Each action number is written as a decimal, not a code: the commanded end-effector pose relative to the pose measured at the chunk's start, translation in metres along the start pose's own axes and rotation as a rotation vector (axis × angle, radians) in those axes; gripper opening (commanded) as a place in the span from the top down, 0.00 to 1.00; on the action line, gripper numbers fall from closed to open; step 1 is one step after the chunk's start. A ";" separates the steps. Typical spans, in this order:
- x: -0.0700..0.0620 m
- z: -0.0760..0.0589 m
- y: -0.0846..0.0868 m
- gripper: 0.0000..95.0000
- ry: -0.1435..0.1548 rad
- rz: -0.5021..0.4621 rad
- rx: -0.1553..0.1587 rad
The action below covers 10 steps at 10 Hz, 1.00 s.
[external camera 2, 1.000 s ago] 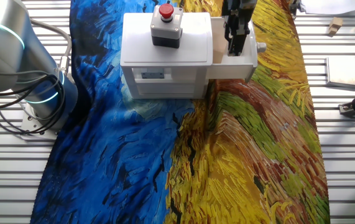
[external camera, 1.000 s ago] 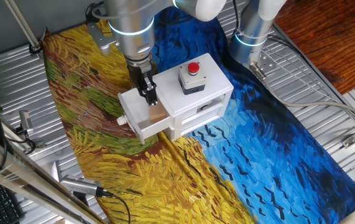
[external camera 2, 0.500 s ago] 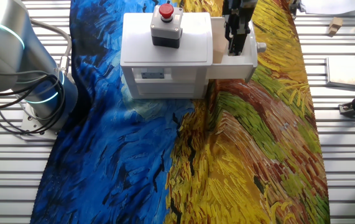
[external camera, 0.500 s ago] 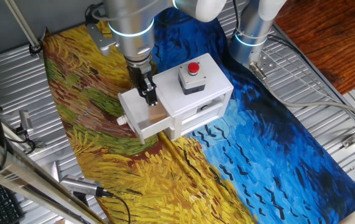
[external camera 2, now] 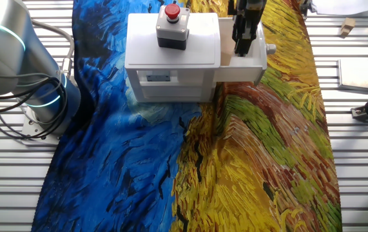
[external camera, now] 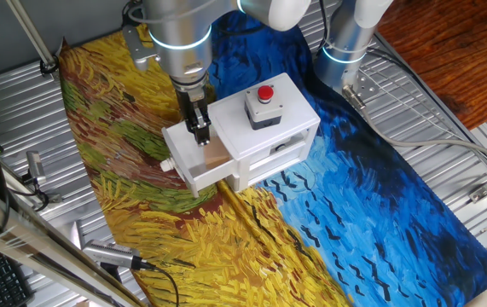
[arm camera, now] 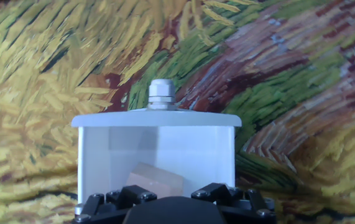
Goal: Take something out of a drawer
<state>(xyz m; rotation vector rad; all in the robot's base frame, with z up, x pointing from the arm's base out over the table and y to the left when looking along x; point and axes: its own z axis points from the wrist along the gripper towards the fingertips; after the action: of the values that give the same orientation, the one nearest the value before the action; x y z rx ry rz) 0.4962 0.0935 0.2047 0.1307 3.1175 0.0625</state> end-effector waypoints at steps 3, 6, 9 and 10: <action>0.000 0.000 0.000 0.40 0.011 -0.090 0.019; 0.001 -0.001 0.000 0.20 0.016 0.023 -0.044; 0.008 0.000 -0.002 0.20 0.014 0.082 -0.047; 0.008 0.000 -0.001 0.20 0.016 0.099 -0.047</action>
<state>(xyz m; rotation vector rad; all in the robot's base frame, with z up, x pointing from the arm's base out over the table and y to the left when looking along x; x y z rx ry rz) 0.4875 0.0927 0.2049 0.1473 3.1497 0.1363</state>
